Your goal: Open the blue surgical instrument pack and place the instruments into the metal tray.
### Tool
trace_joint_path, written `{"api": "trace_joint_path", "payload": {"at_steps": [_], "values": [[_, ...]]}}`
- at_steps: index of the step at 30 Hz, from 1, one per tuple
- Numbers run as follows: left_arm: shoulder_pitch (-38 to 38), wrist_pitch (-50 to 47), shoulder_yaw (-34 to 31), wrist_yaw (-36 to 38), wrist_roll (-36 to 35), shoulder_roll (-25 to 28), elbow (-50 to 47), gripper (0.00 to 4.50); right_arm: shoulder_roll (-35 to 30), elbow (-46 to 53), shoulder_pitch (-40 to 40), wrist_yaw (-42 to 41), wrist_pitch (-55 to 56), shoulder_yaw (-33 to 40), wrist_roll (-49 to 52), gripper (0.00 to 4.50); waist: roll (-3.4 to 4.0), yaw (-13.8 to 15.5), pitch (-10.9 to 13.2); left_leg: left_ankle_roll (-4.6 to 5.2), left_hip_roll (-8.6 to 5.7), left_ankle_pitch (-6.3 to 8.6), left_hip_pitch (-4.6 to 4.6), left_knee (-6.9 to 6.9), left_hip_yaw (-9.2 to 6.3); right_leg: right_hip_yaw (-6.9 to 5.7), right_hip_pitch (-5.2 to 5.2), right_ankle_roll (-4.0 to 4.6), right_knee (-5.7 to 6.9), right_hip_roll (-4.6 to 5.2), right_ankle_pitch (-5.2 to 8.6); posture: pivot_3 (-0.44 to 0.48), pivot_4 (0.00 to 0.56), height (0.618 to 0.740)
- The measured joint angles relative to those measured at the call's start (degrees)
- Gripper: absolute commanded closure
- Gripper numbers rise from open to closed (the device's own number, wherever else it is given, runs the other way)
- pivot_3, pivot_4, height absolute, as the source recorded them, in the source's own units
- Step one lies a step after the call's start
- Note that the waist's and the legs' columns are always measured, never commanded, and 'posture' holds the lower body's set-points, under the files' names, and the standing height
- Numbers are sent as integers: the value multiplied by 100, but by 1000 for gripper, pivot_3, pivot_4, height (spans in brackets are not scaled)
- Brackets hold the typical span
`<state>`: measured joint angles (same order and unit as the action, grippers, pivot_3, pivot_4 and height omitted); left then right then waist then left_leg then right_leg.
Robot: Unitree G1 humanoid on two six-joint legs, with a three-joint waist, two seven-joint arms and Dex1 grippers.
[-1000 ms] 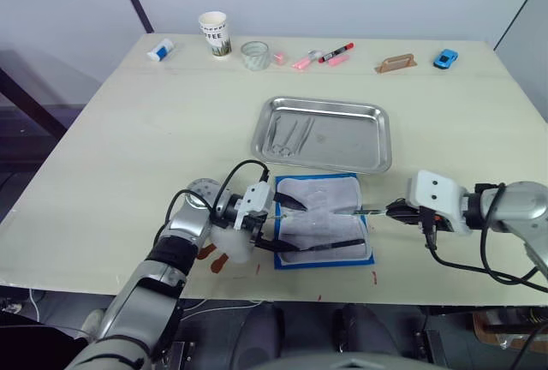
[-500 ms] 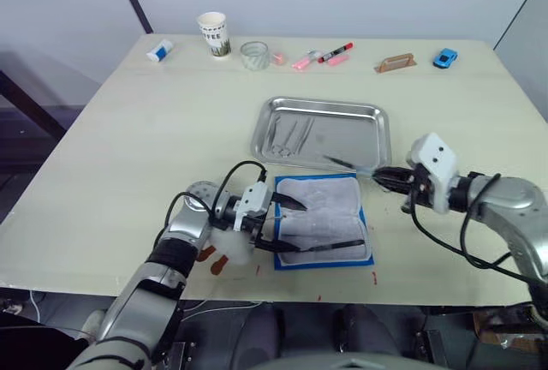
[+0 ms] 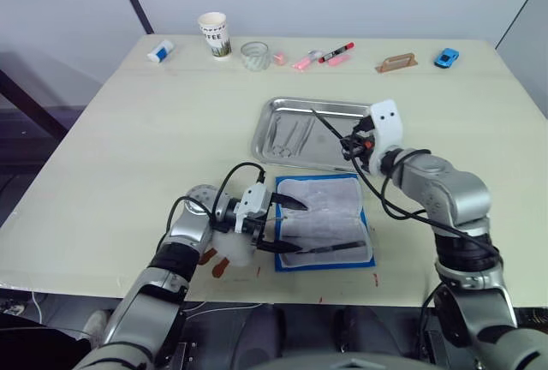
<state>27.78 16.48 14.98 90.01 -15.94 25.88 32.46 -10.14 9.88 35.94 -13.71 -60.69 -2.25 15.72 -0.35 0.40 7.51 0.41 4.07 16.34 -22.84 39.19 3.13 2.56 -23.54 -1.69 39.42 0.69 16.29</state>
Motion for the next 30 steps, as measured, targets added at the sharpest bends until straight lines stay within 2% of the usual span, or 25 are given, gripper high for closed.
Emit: {"api": "trace_joint_path", "payload": {"at_steps": [9,17,26,30], "values": [[-93,-8,-103,-2,11,-8,-52,0,548,-1344,230,533,668,-4,-438,4461,4,-116,-1,1,0,0,2,0,-2,-1,1,-1,4,1,0,0,150,718],[-94,-17,-108,-3,24,-33,-66,0,882,-2209,490,666,1123,83,-551,4461,5,-114,-2,1,-3,0,0,0,3,0,1,-3,2,8,-1,0,150,718],[-85,-15,-108,-2,32,-32,-46,0,911,-2406,572,675,1180,285,-544,4461,7,-116,-2,1,-3,0,0,-1,0,-1,1,-3,3,8,-1,0,150,718],[-90,-15,-108,-2,32,-32,-49,0,940,-2375,572,638,1126,302,-531,2807,8,-117,-3,1,-3,0,1,-1,0,-1,1,-3,2,8,-1,0,150,718]]}}
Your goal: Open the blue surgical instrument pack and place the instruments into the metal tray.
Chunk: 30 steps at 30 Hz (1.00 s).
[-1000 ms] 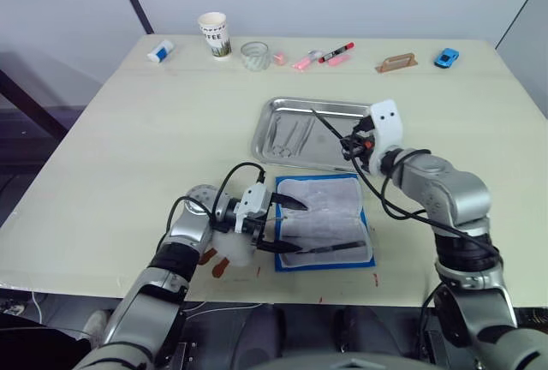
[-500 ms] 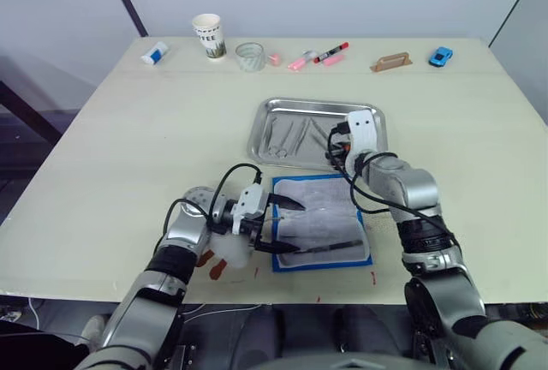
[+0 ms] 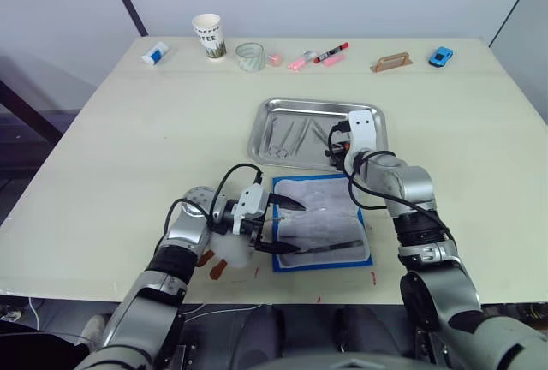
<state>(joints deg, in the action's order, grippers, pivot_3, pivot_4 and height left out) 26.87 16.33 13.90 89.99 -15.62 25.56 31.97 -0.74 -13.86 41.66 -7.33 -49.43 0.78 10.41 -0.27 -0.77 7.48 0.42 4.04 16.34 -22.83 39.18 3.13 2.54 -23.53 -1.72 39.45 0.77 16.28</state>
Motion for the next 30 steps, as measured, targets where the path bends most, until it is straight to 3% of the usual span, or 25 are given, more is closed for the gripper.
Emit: {"api": "trace_joint_path", "payload": {"at_steps": [6,16,17,21,26,27,30], "values": [[-2,1,-1,0,0,1,-2,0,93,286,-32,-104,-120,-9,130,89,1,-1,0,0,0,0,0,0,-1,0,0,0,0,0,0,0,150,718],[3,32,-8,2,14,-21,15,0,-543,1823,-508,-855,-165,-132,477,89,2,12,1,1,-3,0,-4,-1,-10,-4,1,-2,-4,1,2,0,150,718],[10,36,-7,3,23,-22,22,0,-866,2273,-812,-1316,31,-229,625,89,5,6,1,1,-7,1,-4,-2,-13,-2,3,-3,-5,0,2,0,150,718],[32,36,2,3,44,-20,35,0,-1131,2619,-1076,-1746,248,-295,748,89,5,12,1,1,-8,1,-4,-2,-17,-4,4,-4,-7,-1,3,0,150,718],[42,41,9,13,59,-16,44,0,-2039,3383,-2090,-2939,657,-472,1059,89,7,7,0,8,-21,5,-5,-4,-27,5,15,-12,-25,0,6,0,150,718],[53,47,13,18,57,2,59,0,-2930,3801,-2928,-3845,1081,-818,1076,89,8,9,1,13,-28,8,0,-5,-39,1,32,-15,-46,0,8,0,150,718],[69,47,19,17,73,-9,104,0,-3120,3889,-3093,-4132,1246,-918,1081,89,14,-4,0,13,-31,7,5,-5,-42,4,36,-17,-46,-2,8,0,150,718]]}}
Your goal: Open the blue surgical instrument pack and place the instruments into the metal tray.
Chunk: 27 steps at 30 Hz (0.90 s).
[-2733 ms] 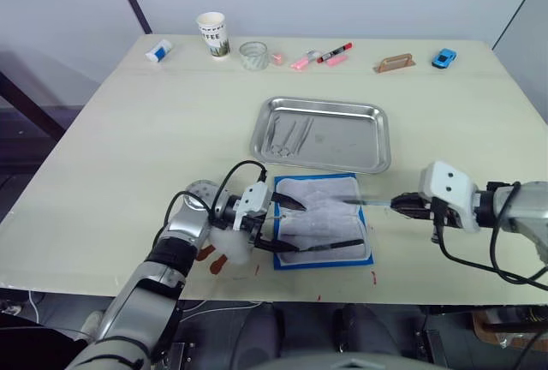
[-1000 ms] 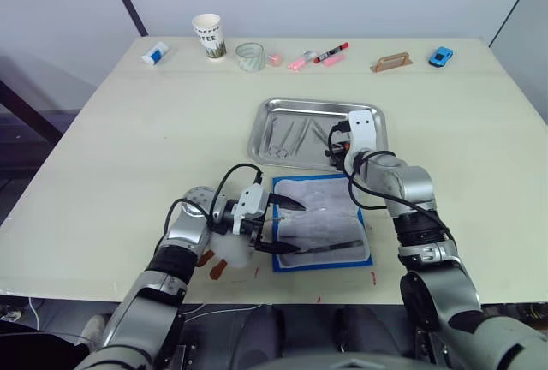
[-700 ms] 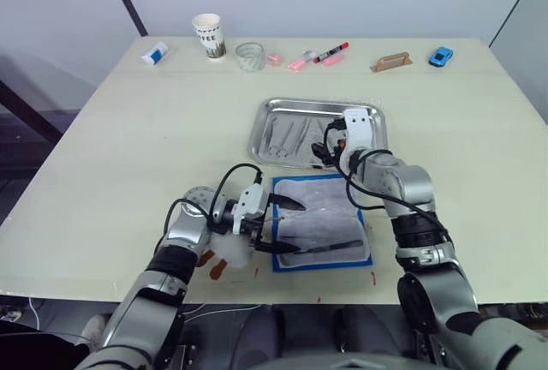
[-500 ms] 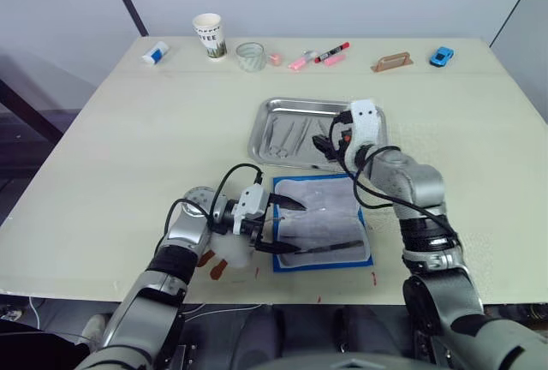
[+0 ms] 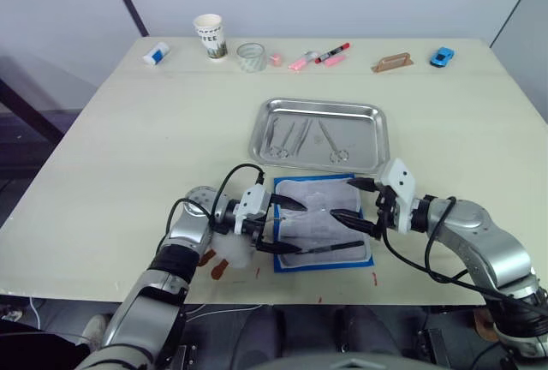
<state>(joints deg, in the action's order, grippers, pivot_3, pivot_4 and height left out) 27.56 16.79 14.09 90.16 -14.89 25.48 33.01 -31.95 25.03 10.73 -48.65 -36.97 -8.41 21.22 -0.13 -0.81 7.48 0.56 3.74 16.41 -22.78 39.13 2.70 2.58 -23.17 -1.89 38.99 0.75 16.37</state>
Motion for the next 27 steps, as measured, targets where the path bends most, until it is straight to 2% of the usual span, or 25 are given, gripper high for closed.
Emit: {"api": "trace_joint_path", "payload": {"at_steps": [5,14,16,18,19,20,23,26,27], "values": [[11,0,12,2,-5,-3,1,0,-606,-13,-294,-517,647,-352,-325,89,-4,6,2,1,-2,0,2,1,-1,1,6,-4,-8,1,1,0,150,718],[12,0,22,2,-2,-11,1,0,-565,-421,-147,-499,1123,-797,-883,89,-4,15,2,1,-2,1,2,1,-2,0,6,-3,-8,0,1,0,150,718],[15,0,26,2,-1,-9,1,0,-532,-510,-122,-474,1179,-838,-947,472,-4,15,2,1,-2,0,3,1,-2,-1,6,-3,-8,0,1,0,150,718],[18,0,30,2,-1,-9,1,0,-474,-556,-122,-461,1218,-897,-977,1265,-4,16,2,1,-2,1,3,1,-2,0,6,-3,-8,0,1,0,150,718],[18,0,32,2,-1,-9,1,0,-473,-556,-122,-461,1218,-899,-978,1265,-4,16,2,1,-2,0,3,1,-2,0,6,-3,-8,0,1,0,150,718],[20,0,35,2,-1,-8,1,0,-473,-557,-122,-463,1219,-903,-979,2006,-4,16,2,1,-2,0,3,1,-2,0,6,-3,-8,0,0,0,150,718],[21,0,42,2,-1,-1,0,0,-475,-574,-118,-477,1230,-919,-1020,2864,-4,16,2,1,-2,0,3,2,-1,1,6,-3,-8,0,0,0,150,718],[21,0,43,2,-1,4,-1,0,-474,-578,-87,-490,1230,-972,-1065,4120,-4,16,2,1,-2,0,3,1,-3,-1,6,-3,-7,0,0,0,150,718],[20,0,43,2,-1,5,-2,0,-474,-577,-87,-507,1230,-986,-1067,4418,-4,16,2,1,-2,0,3,1,-3,0,6,-3,-7,0,0,0,150,718]]}}
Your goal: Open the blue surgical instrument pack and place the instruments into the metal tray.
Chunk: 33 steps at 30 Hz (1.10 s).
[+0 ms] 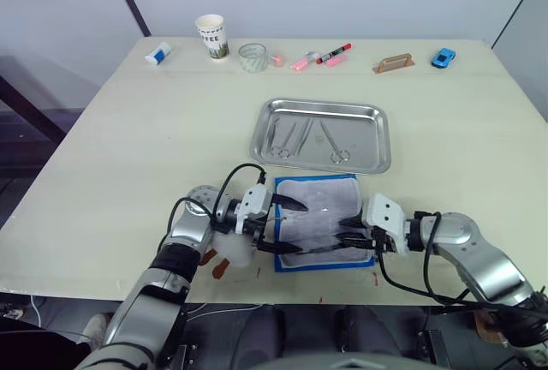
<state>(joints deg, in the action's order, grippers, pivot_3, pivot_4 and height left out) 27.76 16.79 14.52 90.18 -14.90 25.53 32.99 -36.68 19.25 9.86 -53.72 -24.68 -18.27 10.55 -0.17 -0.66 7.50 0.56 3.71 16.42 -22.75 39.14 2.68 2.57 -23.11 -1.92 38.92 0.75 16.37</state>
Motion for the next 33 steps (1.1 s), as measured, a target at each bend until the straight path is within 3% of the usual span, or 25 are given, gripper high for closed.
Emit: {"api": "trace_joint_path", "payload": {"at_steps": [17,33], "values": [[-9,0,12,0,2,20,-24,0,-307,307,14,-207,11,44,-79,4418,0,1,0,0,0,0,0,0,0,0,0,0,0,0,0,0,150,718],[50,32,107,0,0,35,25,0,-1170,776,-730,-525,242,1109,318,4418,0,8,0,0,-1,0,2,1,2,2,2,-1,0,1,0,0,150,718]]}}
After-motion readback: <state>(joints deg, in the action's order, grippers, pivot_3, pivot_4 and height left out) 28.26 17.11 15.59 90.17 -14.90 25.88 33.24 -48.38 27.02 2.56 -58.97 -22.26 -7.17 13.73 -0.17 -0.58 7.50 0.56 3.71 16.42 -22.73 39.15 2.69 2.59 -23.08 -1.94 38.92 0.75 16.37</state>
